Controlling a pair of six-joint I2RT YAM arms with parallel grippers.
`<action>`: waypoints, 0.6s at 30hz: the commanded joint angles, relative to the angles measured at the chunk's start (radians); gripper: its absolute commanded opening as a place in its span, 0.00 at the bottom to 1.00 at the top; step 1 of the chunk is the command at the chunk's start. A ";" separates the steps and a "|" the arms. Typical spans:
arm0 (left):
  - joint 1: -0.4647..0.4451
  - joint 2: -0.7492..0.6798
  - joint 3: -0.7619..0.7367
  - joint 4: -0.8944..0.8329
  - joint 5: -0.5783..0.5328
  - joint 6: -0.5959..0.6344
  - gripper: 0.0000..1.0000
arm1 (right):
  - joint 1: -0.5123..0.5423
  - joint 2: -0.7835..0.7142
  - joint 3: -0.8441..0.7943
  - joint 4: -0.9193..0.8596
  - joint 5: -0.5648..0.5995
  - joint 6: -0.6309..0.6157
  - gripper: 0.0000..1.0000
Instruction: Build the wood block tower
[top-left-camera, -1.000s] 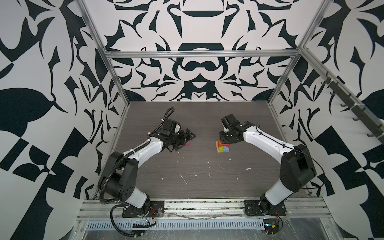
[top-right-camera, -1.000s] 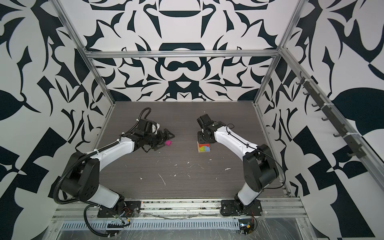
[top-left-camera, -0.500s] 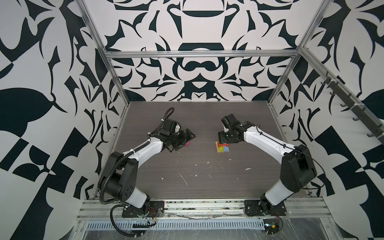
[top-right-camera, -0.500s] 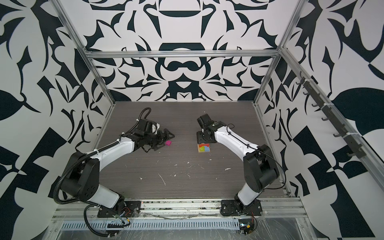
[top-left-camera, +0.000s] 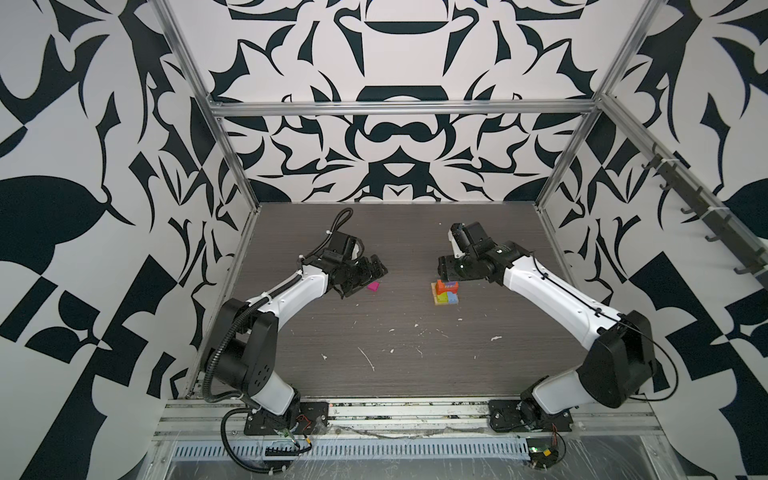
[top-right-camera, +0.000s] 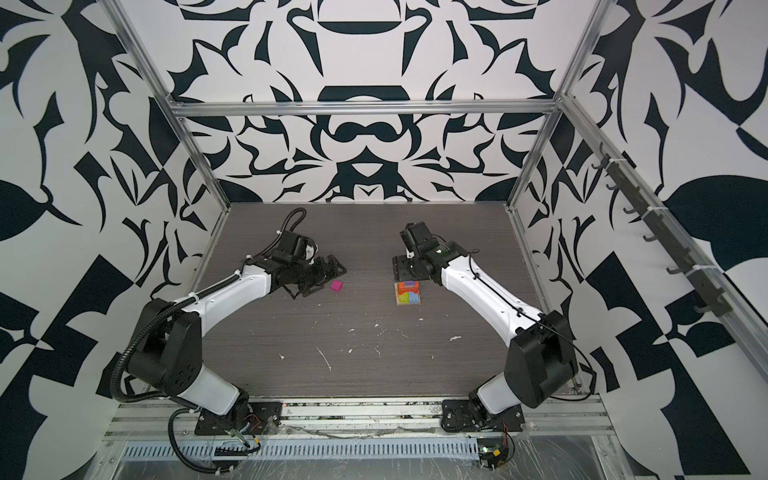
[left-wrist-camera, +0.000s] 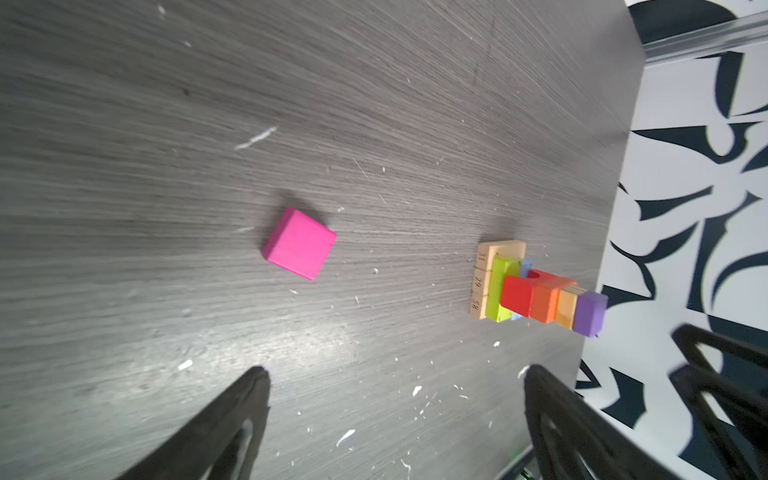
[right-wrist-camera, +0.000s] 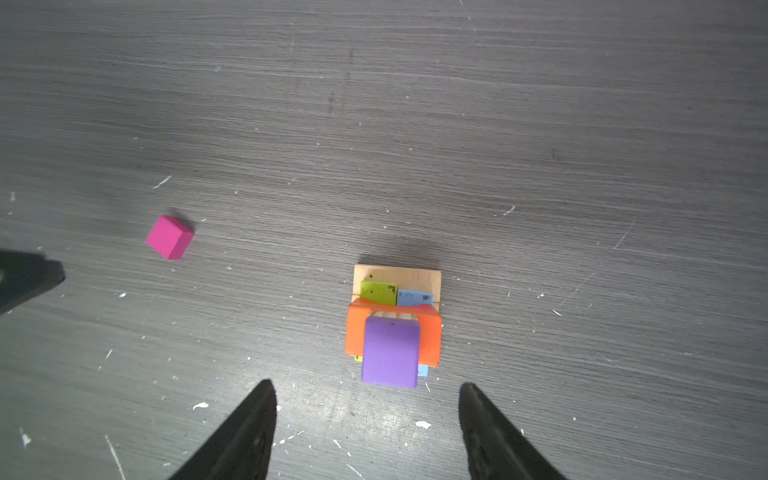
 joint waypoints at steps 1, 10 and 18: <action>-0.003 0.036 0.054 -0.121 -0.077 0.067 0.98 | 0.008 -0.054 0.010 0.009 -0.019 -0.028 0.74; -0.004 0.159 0.180 -0.241 -0.136 0.269 0.93 | 0.009 -0.139 -0.042 0.021 0.000 -0.036 0.73; -0.014 0.206 0.231 -0.254 -0.192 0.428 0.86 | 0.008 -0.170 -0.075 0.027 -0.001 -0.039 0.73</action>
